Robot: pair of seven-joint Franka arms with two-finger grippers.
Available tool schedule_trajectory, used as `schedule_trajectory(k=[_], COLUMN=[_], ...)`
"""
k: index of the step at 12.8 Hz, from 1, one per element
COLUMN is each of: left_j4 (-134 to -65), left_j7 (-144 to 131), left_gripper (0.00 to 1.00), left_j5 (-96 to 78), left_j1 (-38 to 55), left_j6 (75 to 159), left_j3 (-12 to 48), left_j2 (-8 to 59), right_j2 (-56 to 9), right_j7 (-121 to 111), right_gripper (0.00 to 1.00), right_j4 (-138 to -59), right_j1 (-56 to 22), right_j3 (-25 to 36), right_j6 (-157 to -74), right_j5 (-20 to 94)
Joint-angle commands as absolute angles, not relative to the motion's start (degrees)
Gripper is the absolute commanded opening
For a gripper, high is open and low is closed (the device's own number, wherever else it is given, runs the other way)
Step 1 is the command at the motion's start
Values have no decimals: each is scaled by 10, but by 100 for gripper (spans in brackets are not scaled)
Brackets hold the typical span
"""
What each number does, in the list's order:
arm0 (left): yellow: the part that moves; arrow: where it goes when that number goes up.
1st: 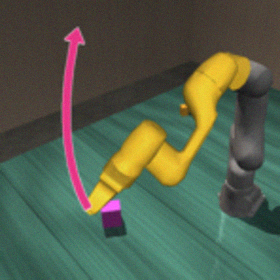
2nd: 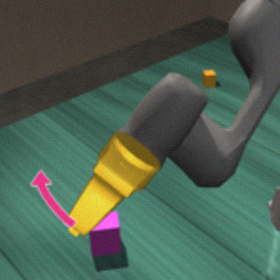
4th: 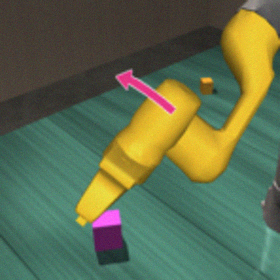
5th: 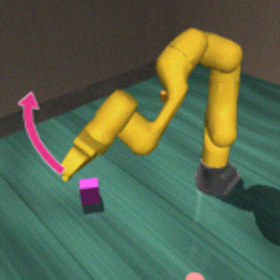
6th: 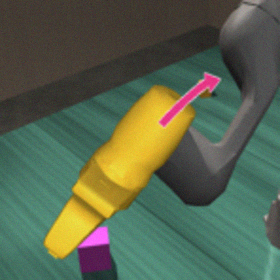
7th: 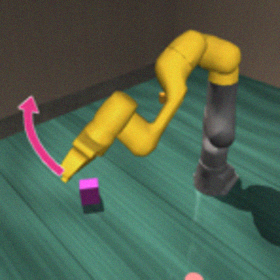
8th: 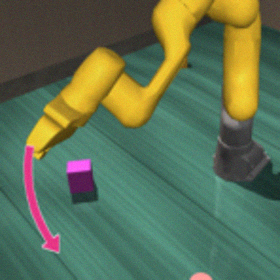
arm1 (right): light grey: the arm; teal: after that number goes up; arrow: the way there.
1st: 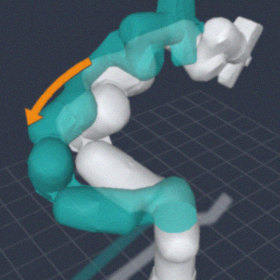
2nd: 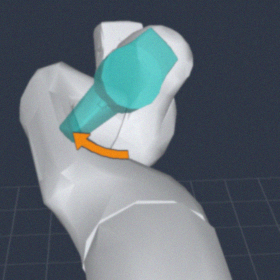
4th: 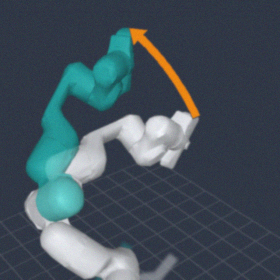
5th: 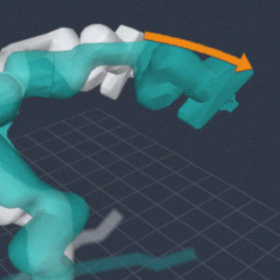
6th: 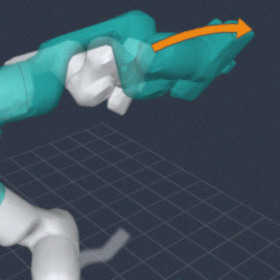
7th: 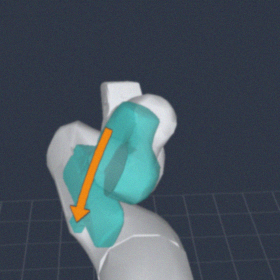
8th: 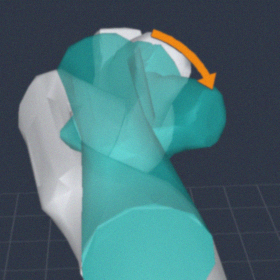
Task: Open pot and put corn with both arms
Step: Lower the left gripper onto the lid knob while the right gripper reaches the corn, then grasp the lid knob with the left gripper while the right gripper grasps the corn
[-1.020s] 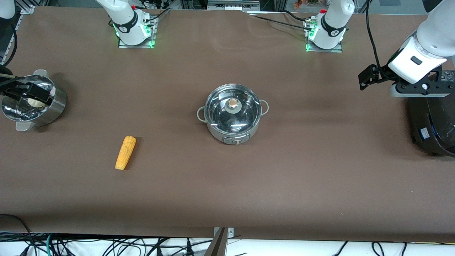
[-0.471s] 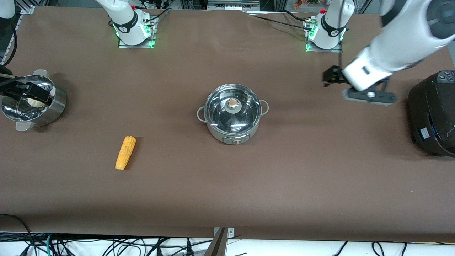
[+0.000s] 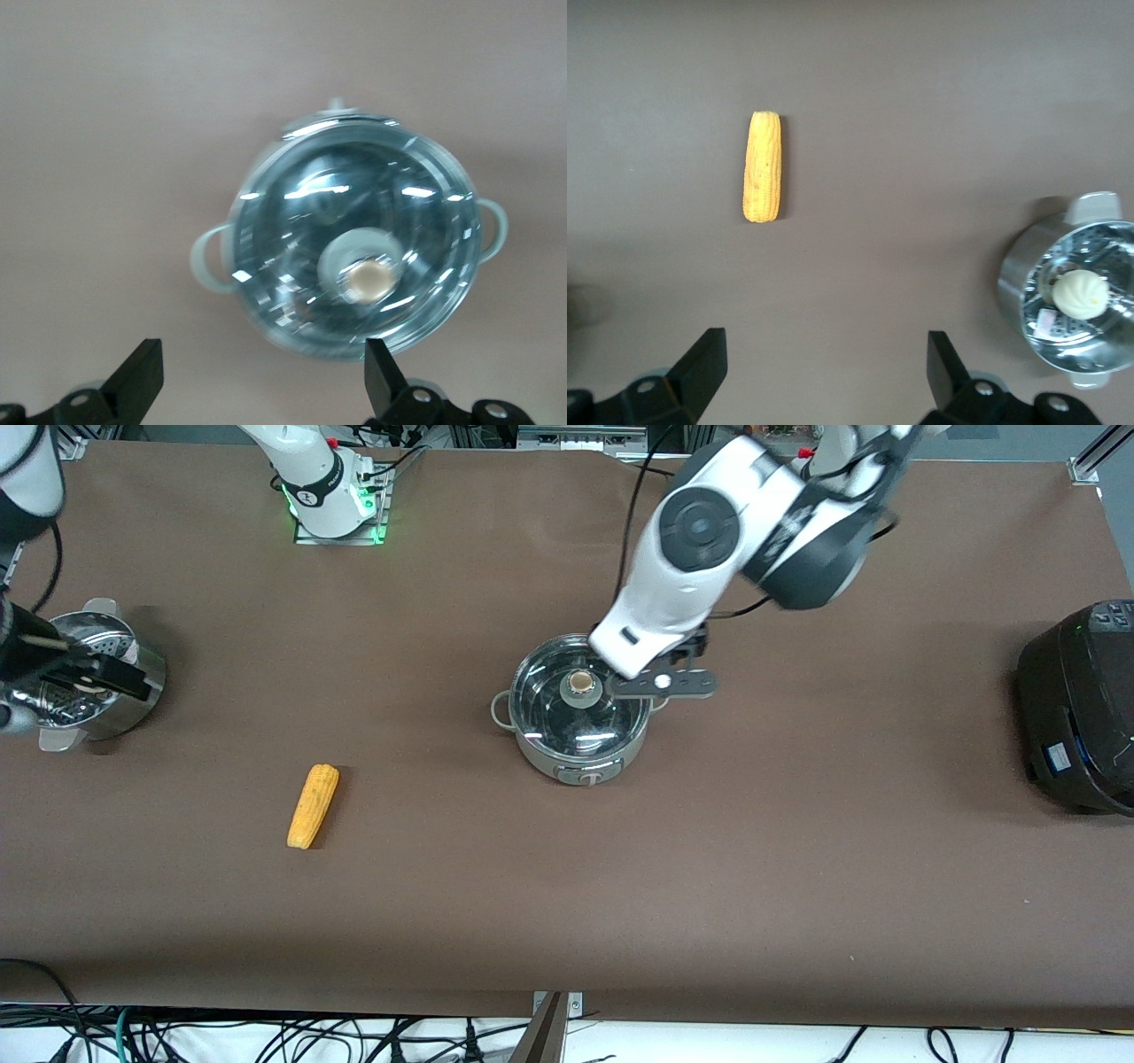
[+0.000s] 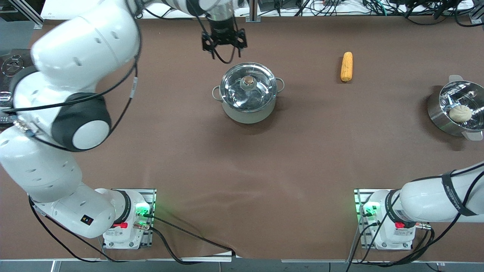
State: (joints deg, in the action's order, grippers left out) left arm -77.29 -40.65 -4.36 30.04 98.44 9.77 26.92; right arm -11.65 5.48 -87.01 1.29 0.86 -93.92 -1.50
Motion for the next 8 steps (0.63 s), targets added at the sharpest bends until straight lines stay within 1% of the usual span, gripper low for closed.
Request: schedule_trajectory(k=[1,2,4,6,8], left_j4=[-738,-739,-742,-745,-763], left_j7=[-410,-410,-406,-406,-406], left_gripper=[100,100,100,100,100], left_j5=[-41,-40,-40,-39,-39], left_j1=[338,348,351,352,355], left_j6=[1029,1047,1056,1056,1056], left_j3=[92,91,92,91,92], left_j2=[334,347,365,368,369], right_j2=[-197,-226,-272,-307,-327], right_j7=[53,53,57,62,89], right_gripper=[100,100,100,100,100], right_j4=[-860,-867,-883,-912,-942], right_j1=[18,16,14,7,-17], right_j3=[4,4,1,-3,-5], right_j6=[-996,-1038,-1111,-1187,-1263], right_j5=[24,39,51,55,56])
